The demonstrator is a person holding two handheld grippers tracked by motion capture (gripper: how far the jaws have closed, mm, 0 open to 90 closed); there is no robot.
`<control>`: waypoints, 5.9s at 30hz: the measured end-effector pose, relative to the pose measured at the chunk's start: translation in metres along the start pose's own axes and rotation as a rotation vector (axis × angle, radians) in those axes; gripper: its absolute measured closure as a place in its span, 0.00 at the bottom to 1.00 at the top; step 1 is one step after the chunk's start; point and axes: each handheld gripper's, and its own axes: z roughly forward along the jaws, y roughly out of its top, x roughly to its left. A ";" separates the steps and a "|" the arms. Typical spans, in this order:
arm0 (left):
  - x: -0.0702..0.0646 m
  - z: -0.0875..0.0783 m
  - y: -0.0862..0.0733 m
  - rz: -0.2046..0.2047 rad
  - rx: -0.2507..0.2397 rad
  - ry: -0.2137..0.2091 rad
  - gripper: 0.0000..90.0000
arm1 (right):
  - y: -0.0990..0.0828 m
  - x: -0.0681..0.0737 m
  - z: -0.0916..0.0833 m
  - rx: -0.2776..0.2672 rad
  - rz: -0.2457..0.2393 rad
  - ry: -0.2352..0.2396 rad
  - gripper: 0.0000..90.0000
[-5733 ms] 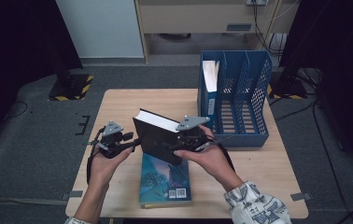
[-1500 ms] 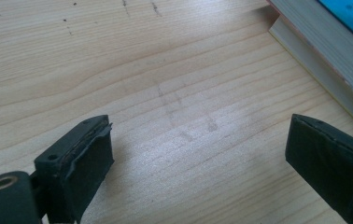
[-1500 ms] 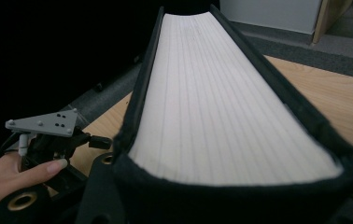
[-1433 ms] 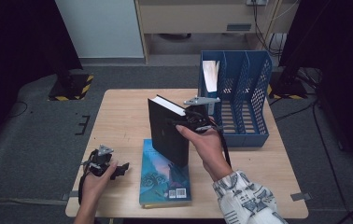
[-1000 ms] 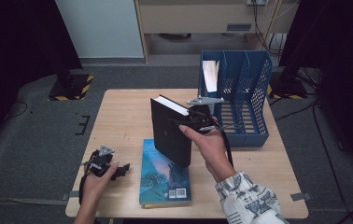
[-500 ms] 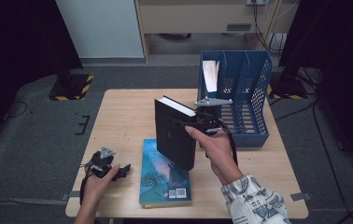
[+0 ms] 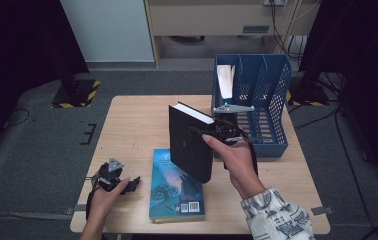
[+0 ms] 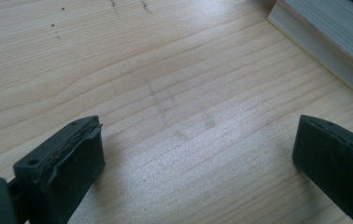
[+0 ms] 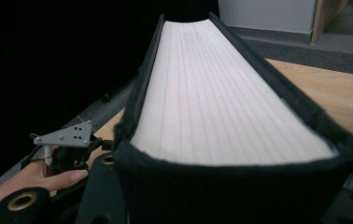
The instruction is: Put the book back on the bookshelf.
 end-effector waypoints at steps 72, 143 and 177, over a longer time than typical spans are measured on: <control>-0.001 0.001 0.001 0.009 0.011 0.002 0.00 | -0.019 -0.041 -0.100 -0.048 0.091 -0.072 0.59; -0.004 0.003 0.003 0.014 0.010 -0.004 0.00 | 0.025 -0.106 -0.174 -0.166 0.203 -0.319 0.59; -0.006 0.004 0.004 0.024 0.012 -0.015 0.00 | 0.049 -0.167 -0.163 -0.166 0.225 -0.559 0.59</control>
